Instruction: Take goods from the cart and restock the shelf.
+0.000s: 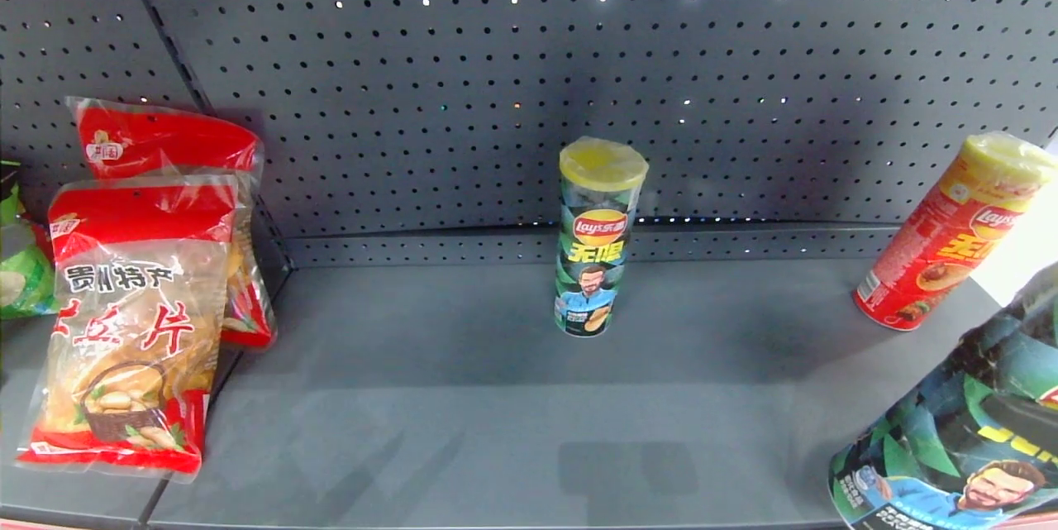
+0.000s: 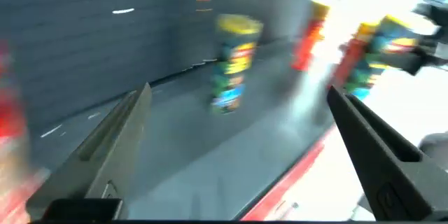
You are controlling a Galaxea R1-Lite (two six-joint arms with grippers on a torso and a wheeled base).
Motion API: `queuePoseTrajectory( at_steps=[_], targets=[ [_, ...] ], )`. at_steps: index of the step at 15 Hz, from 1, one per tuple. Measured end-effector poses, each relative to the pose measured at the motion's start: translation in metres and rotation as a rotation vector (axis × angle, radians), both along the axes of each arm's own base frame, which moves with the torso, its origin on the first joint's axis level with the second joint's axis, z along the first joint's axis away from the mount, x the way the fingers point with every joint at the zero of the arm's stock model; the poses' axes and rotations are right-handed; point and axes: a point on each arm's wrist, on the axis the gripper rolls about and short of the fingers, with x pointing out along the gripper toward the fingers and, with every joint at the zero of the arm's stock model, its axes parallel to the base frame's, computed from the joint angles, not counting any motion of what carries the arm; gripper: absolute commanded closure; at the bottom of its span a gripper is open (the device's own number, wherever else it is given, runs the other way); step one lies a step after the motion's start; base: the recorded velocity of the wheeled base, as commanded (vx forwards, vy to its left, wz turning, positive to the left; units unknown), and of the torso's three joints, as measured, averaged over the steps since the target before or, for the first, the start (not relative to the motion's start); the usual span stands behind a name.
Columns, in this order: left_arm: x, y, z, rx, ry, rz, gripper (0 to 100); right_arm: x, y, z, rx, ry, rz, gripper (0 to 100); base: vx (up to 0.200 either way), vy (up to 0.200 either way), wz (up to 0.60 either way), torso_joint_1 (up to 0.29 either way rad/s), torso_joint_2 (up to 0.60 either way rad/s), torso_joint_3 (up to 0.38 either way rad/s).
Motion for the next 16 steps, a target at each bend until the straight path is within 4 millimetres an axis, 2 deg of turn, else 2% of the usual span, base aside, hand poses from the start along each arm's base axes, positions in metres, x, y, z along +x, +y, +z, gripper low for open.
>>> queuePoseTrajectory(
  at_steps=[2, 4, 8, 12, 14, 16],
  targets=[
    [0.032, -0.009, 0.001, 0.056, -0.02, -0.112, 0, 0.0, 0.0, 0.0, 0.0, 0.001, 0.0, 100, 0.0, 0.0, 0.0, 0.0, 0.0, 0.0],
    [0.066, -0.014, -0.011, 0.11, -0.021, -0.186, 0, 0.001, 0.0, -0.001, 0.001, 0.007, 0.0, 100, 0.0, 0.0, 0.0, 0.0, 0.0, 0.0],
    [0.129, -0.022, -0.045, 0.156, -0.082, -0.246, 0, 0.004, 0.0, -0.003, 0.004, 0.031, 0.0, 100, 0.0, 0.0, 0.0, 0.0, 0.0, 0.0],
    [0.185, -0.034, -0.093, 0.222, -0.098, -0.311, 0, 0.01, 0.0, -0.006, 0.004, 0.061, 0.0, 100, 0.0, 0.0, 0.0, 0.0, 0.0, 0.0],
    [0.204, -0.052, -0.112, 0.233, -0.102, -0.37, 0, 0.012, 0.0, -0.007, 0.004, 0.073, 0.0, 100, 0.0, 0.0, 0.0, 0.0, 0.0, 0.0],
    [0.223, -0.072, -0.114, 0.224, -0.119, -0.424, 0, 0.015, 0.0, -0.008, 0.004, 0.084, 0.0, 100, 0.0, 0.0, 0.0, 0.0, 0.0, 0.0]
  ],
)
